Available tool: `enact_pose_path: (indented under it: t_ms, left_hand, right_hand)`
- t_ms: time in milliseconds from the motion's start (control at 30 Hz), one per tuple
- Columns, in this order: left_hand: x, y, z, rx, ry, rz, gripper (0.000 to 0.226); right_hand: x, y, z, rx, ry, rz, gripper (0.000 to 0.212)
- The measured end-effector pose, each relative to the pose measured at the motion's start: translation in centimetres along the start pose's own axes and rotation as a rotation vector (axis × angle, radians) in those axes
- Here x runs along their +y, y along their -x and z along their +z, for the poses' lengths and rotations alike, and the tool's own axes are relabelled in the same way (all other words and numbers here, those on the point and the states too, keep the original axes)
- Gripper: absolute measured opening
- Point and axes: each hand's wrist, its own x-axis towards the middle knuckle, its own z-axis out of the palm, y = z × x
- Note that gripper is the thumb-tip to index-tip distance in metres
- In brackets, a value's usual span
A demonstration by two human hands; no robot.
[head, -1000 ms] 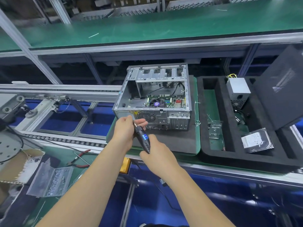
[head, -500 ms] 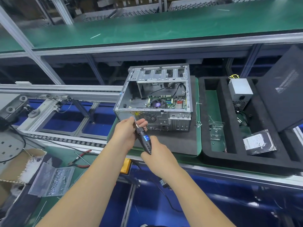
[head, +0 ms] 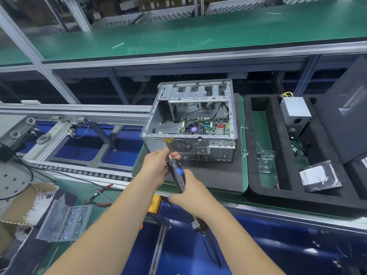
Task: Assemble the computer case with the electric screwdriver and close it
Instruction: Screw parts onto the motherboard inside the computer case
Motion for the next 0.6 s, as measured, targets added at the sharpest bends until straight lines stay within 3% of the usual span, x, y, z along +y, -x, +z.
enact_pose_path:
  t_ms: [100, 200, 500, 567, 600]
  left_hand:
    - [-0.2, -2.0, 0.2, 0.005, 0.028, -0.082, 0.015]
    - [-0.5, -4.0, 0.1, -0.008, -0.012, -0.165, 0.011]
    - [0.0, -7.1, -2.1, -0.143, -0.295, -0.185, 0.017]
    - [0.6, -6.6, -3.1, -0.056, -0.493, -0.016, 0.024]
    - [1.2, -6.6, -3.6, 0.025, -0.664, 0.194, 0.026]
  right_hand:
    - [0.9, -1.1, 0.8, -0.084, -0.113, -0.002, 0.098]
    - [1.5, -2.4, 2.0, -0.102, -0.169, -0.011, 0.12]
    - [1.9, -5.3, 6.5, 0.077, -0.255, 0.103, 0.126]
    - [2.1, -5.6, 7.5, 0.127, -0.29, 0.105, 0.124]
    - [2.2, -5.7, 7.9, 0.145, -0.311, 0.098, 0.124]
